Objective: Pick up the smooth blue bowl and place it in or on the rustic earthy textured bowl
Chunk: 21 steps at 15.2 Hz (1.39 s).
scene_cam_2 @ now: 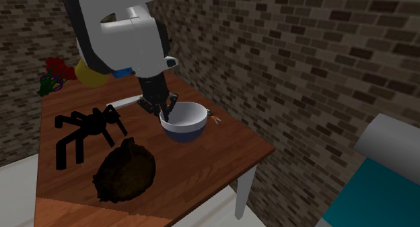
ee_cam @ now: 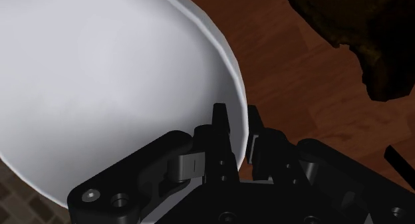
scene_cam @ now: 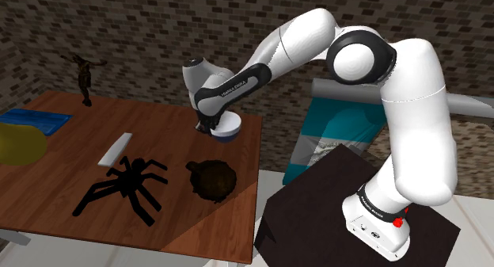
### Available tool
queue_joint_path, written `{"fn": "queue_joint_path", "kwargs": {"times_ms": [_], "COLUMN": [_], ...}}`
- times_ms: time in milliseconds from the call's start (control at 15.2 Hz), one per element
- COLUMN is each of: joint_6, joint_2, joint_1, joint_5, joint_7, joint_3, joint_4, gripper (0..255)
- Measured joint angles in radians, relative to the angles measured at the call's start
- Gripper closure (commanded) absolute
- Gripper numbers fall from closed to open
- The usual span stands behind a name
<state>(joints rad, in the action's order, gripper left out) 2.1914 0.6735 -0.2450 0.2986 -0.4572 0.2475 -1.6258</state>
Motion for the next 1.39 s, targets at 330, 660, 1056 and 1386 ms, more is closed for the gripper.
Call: {"fn": "queue_joint_path", "kwargs": {"times_ms": [330, 660, 1056, 1386], "joint_6": [-0.04, -0.088, -0.102, -0.11], "joint_2": [-0.046, -0.081, -0.127, -0.161], "joint_1": [0.006, 0.01, -0.038, -0.108], "joint_5": [-0.013, -0.026, -0.033, -0.037], "joint_7": [0.009, 0.02, -0.049, -0.149], "joint_3": [0.01, 0.018, 0.042, 0.073], "joint_4": [-0.004, 0.01, -0.03, -0.067], "gripper": [255, 255, 255, 255]}}
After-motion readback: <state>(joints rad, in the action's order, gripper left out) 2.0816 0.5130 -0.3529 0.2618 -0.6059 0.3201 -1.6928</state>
